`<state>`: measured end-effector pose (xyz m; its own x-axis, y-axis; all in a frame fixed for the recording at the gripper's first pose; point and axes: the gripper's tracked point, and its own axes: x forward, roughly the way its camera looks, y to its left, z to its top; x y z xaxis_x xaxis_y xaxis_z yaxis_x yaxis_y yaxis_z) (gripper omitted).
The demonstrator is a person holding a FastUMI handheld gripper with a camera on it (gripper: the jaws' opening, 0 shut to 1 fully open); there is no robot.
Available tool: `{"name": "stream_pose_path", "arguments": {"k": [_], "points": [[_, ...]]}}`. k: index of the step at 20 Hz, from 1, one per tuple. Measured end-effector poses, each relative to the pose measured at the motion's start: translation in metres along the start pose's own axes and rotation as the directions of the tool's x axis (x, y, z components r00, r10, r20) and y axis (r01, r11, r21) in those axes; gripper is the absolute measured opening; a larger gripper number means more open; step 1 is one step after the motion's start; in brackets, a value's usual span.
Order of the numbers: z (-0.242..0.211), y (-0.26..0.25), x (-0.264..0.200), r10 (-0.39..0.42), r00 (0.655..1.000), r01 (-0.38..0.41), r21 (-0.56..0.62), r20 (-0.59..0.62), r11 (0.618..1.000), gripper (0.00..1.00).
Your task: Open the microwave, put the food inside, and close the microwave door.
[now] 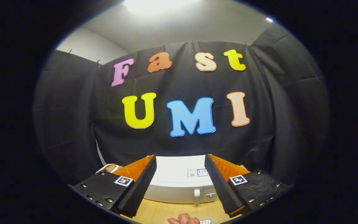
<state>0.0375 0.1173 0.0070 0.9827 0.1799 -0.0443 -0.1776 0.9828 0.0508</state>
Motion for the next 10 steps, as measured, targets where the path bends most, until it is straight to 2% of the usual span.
{"name": "stream_pose_path", "arguments": {"k": [5,10], "points": [[0.030,-0.009,-0.010,-0.024,0.999,0.023,0.014,0.049,1.000,0.97],[0.032,-0.020,-0.014,-0.043,0.998,0.042,0.024,0.051,0.999,0.97]]}}
